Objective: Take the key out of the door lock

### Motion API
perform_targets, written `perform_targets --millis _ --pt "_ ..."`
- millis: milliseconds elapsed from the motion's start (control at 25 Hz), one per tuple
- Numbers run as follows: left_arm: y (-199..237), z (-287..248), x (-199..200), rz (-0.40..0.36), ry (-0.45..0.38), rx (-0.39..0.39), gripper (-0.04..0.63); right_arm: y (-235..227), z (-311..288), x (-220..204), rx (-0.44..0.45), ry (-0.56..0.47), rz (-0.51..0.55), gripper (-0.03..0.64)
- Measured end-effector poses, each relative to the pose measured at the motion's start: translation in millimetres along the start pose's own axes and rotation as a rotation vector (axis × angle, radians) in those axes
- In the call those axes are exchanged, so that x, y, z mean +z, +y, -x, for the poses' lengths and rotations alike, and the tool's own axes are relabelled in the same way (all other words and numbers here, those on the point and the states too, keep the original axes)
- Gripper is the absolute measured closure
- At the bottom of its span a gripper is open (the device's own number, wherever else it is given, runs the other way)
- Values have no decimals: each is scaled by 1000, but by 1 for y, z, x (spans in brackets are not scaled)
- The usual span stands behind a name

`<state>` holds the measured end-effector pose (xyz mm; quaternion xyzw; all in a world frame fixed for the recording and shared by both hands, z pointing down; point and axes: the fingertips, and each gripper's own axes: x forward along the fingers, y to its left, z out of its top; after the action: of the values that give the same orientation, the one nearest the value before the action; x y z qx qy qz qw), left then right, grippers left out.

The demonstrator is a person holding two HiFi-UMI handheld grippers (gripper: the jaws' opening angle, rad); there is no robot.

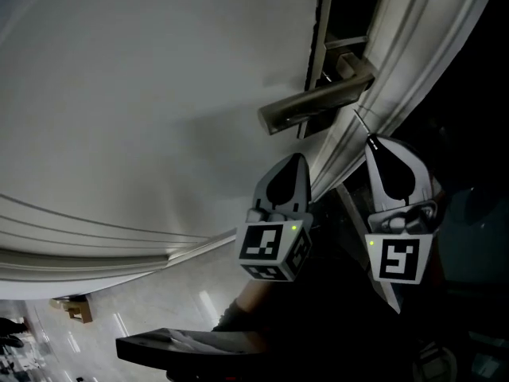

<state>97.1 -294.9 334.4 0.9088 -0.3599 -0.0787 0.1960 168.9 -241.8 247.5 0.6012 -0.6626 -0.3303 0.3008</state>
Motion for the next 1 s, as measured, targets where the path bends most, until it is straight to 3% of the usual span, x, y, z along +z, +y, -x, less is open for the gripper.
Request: perform_targets --millis 120,320,640,1000 --pt "-5 -2 -5 -11 21 -17 595 -1 8 -10 8 17 -203 604" --pt "-20 -6 -18 -26 74 -89 595 3 16 -29 5 52 -416 603" --pt "-35 -12 -27 -39 116 -171 595 4 25 -47 0 107 -428 604" --pt "-34 -16 -28 -40 123 -165 595 7 23 -54 14 136 -389 604"
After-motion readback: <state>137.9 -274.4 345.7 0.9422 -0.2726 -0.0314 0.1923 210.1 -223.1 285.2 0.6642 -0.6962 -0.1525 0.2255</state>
